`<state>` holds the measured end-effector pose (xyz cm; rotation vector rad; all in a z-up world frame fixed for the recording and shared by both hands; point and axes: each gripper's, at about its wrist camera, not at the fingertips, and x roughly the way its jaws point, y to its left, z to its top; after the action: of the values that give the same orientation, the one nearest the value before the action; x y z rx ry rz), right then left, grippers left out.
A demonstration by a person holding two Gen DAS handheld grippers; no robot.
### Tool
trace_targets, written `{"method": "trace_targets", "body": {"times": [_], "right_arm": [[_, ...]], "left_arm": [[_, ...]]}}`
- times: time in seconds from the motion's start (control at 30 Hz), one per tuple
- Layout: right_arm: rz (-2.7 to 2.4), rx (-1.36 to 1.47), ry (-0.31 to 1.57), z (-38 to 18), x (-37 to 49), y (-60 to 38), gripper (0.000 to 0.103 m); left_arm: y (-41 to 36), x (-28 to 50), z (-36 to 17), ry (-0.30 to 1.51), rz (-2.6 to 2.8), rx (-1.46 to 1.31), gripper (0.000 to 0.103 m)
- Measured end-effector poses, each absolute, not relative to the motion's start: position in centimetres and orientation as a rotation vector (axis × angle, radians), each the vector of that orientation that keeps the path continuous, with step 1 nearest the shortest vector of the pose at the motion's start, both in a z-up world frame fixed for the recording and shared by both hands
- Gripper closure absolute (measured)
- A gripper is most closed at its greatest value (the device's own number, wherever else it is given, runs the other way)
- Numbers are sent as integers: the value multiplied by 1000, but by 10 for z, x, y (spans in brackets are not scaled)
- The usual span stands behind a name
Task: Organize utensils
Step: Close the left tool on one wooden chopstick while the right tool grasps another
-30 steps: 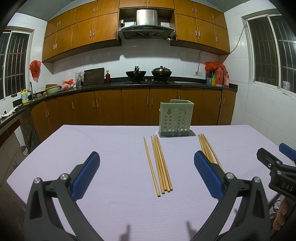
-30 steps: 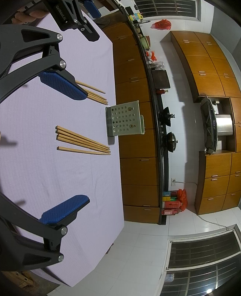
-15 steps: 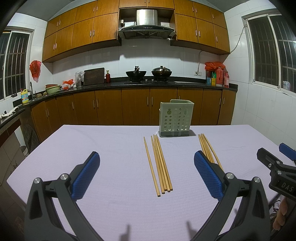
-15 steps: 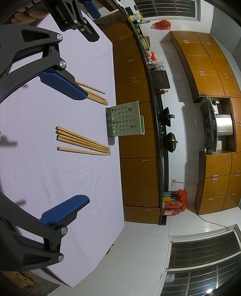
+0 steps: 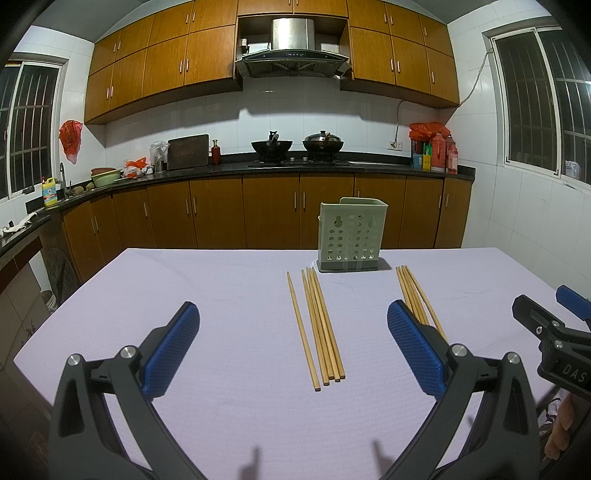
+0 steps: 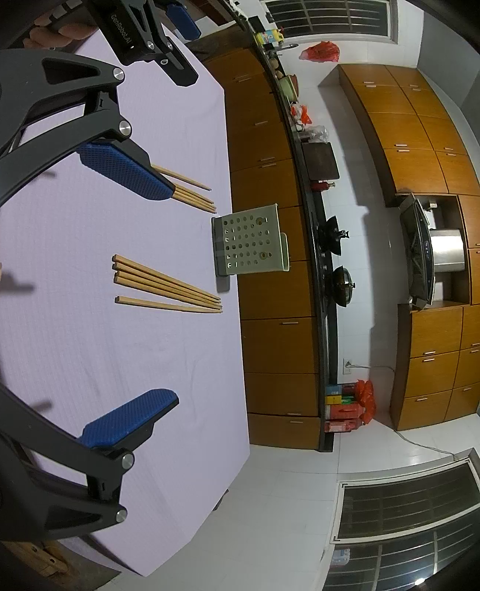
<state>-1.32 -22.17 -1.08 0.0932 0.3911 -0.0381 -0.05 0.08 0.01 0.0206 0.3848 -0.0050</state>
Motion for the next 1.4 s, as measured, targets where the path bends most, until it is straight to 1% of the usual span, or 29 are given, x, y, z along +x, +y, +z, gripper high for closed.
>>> {"method": "trace_targets", "body": {"times": [0.43, 0.57, 0.6, 0.63, 0.7, 0.73, 0.77, 0.8, 0.87, 0.9, 0.97, 1.1, 1.17, 1.2, 1.27, 1.4], "right_arm": [[-36, 97, 407, -17, -10, -217, 2], [-52, 107, 450, -22, 3, -223, 10], [-60, 116, 470, -23, 7, -226, 16], [-62, 125, 493, -26, 13, -230, 20], [-65, 164, 570, -36, 31, -240, 34], [-60, 181, 603, -41, 39, -245, 38], [-50, 201, 640, -47, 48, -250, 44], [-42, 219, 678, -52, 59, -253, 50], [-31, 233, 733, -62, 79, -256, 57], [-20, 235, 755, -65, 89, -256, 62], [-3, 231, 788, -73, 106, -254, 68], [18, 190, 856, -90, 136, -244, 79], [17, 180, 884, -96, 143, -245, 83], [14, 178, 903, -101, 146, -246, 88], [28, 196, 929, -111, 148, -248, 95], [24, 184, 915, -111, 143, -249, 95]], "left_arm": [[9, 2, -2, 408, 0, 14, 4], [15, 16, -17, 473, 24, -2, 4], [18, 21, -20, 493, 31, -12, 4], [23, 27, -24, 520, 40, -26, 5], [32, 38, -30, 564, 48, -51, 12], [38, 46, -34, 592, 53, -63, 18], [42, 52, -38, 614, 55, -73, 24], [45, 59, -41, 637, 56, -83, 27], [51, 75, -48, 686, 45, -104, 36], [54, 82, -51, 709, 35, -111, 38], [54, 95, -57, 736, 26, -111, 45], [50, 119, -66, 788, -18, -101, 52], [44, 130, -72, 815, -43, -93, 57], [42, 134, -75, 832, -62, -93, 58], [35, 145, -82, 852, -83, -90, 66], [26, 158, -94, 902, -107, -83, 75]]}}
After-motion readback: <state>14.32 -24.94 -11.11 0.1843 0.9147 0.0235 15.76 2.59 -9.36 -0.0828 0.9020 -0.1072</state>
